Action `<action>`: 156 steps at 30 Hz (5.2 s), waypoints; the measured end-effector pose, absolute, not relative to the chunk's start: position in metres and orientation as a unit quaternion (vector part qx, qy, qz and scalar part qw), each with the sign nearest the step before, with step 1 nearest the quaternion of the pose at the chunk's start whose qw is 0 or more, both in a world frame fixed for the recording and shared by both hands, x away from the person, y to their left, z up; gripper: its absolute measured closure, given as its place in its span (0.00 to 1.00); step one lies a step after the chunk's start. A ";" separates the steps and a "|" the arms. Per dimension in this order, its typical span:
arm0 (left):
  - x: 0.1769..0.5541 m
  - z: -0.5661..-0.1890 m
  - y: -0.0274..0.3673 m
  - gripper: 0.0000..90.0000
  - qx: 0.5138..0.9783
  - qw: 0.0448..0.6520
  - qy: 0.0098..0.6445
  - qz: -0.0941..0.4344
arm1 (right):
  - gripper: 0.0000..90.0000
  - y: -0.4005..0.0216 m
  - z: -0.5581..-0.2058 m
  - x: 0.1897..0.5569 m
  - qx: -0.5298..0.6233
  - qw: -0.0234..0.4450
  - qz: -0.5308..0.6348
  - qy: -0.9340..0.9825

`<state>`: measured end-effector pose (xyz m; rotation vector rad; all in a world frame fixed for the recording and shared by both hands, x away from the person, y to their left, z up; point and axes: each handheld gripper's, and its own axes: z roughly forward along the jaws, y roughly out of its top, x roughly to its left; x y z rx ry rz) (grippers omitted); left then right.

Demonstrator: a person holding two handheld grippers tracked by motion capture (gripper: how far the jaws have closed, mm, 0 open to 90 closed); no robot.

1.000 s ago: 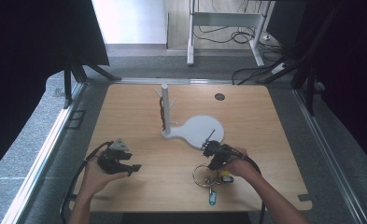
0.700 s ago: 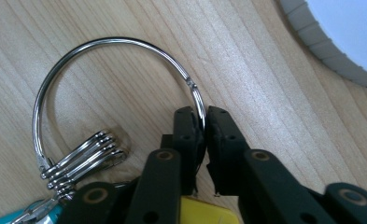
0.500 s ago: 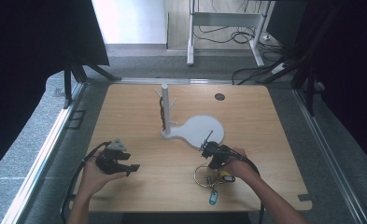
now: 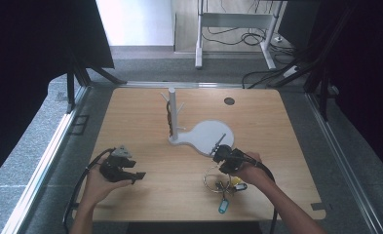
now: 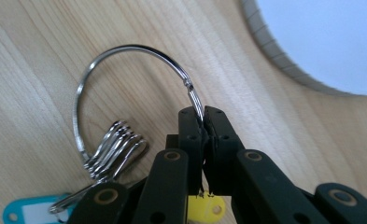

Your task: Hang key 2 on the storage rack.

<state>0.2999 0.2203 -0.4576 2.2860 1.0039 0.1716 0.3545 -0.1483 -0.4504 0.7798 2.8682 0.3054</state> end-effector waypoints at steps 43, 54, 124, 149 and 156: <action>0.301 -0.460 0.221 0.42 0.867 0.318 0.379 0.053 | 0.97 -0.163 -0.373 0.360 0.270 0.139 0.161 0.939; 0.301 -0.460 0.222 0.42 0.866 0.320 0.380 0.053 | 0.97 -0.156 -0.356 0.367 0.271 0.153 0.169 0.935; 0.300 -0.458 0.224 0.41 0.862 0.328 0.382 0.050 | 0.97 -0.123 -0.301 0.434 0.302 0.182 0.200 0.914; 0.299 -0.455 0.226 0.41 0.861 0.336 0.379 0.049 | 0.97 -0.106 -0.304 0.467 0.324 0.178 0.200 0.907; 0.299 -0.456 0.226 0.41 0.861 0.336 0.378 0.048 | 0.97 -0.097 -0.306 0.478 0.327 0.179 0.197 0.907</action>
